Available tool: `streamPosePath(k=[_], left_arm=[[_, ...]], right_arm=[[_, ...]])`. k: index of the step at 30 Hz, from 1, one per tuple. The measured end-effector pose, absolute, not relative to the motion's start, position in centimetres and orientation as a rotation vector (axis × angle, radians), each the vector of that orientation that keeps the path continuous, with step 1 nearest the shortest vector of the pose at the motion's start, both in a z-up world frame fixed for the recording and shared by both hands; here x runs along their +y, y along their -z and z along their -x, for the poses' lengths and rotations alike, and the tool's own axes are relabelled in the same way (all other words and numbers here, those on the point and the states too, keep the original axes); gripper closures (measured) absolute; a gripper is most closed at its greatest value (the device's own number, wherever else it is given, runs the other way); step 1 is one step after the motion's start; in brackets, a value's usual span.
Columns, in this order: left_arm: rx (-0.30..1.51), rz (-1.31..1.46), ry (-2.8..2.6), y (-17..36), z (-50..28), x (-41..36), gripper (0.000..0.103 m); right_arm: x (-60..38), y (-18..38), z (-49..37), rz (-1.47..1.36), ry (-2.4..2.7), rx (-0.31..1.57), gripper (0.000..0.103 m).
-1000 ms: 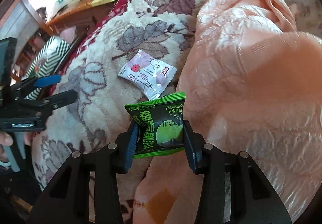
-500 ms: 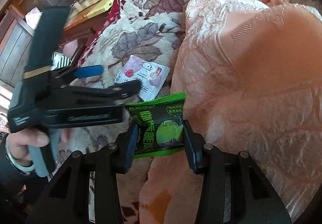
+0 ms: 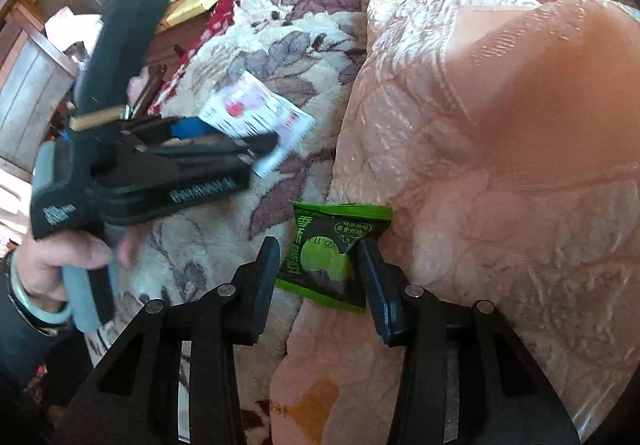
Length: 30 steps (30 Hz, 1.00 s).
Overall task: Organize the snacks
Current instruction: 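Grasp the white strawberry-print packet with the left tool while the right tool holds the green packet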
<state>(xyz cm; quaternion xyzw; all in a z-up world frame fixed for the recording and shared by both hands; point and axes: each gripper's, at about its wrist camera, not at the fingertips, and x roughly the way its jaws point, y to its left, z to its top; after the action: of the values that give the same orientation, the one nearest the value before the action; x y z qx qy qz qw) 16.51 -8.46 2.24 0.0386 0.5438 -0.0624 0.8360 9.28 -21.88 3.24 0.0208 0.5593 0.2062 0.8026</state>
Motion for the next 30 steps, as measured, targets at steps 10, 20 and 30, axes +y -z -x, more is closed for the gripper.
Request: streamPosePath(k=[10,20,30], left_arm=[[1.156,-0.090,0.171,-1.7,-16.6,-9.1,0.024],[1.111,-0.143,0.158,-1.6,-16.5,-8.7,0.077],[1.106,0.024,0.160,-3.0,-15.1,-3.0,0.093]], right_arm=[[-19.7,-1.7,-10.0,0.084,-0.330,1.218,0.045],[-18.9,-1.0,-9.5,0.155,-0.290,1.202,0.063],[-17.6,-1.6,-7.8,0.141,-0.332,1.170,0.064]])
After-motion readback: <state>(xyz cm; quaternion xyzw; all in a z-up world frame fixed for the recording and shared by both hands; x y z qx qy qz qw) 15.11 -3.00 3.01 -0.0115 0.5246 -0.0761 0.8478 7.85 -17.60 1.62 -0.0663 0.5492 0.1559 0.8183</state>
